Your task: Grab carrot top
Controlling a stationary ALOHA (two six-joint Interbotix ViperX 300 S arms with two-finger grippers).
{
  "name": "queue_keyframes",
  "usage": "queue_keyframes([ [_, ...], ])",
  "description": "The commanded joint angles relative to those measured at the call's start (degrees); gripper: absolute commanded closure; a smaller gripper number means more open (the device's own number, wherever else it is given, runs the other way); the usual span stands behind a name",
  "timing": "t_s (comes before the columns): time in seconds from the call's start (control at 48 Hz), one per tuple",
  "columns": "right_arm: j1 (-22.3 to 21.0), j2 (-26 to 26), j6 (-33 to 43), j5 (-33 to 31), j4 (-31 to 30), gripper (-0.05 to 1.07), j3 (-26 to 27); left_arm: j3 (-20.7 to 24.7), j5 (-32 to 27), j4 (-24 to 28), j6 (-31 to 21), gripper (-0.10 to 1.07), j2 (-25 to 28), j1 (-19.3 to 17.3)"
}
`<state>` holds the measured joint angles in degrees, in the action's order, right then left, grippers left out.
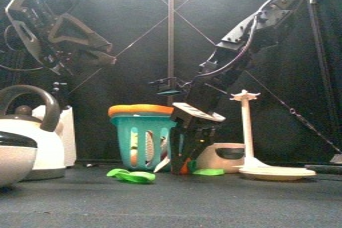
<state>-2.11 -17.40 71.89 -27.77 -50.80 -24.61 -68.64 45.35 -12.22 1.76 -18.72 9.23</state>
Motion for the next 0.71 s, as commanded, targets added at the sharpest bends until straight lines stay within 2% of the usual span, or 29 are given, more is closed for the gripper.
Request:
queue_keyframes([
  [0.0, 0.26, 2.9, -0.18, 0.0, -0.44, 0.35, 0.88, 0.62, 0.53, -0.09, 0.18, 0.21, -0.18, 0.09],
  [0.292, 3.25, 7.38, -0.09, 0.0, -0.62, 0.36, -0.44, 0.62, 0.44, -0.09, 0.18, 0.21, -0.26, 0.09],
  [0.688, 3.6, 7.65, -0.09, 0.0, -0.62, 0.36, 0.0, 0.62, 0.53, -0.09, 0.09, 0.21, -0.18, 0.09],
])
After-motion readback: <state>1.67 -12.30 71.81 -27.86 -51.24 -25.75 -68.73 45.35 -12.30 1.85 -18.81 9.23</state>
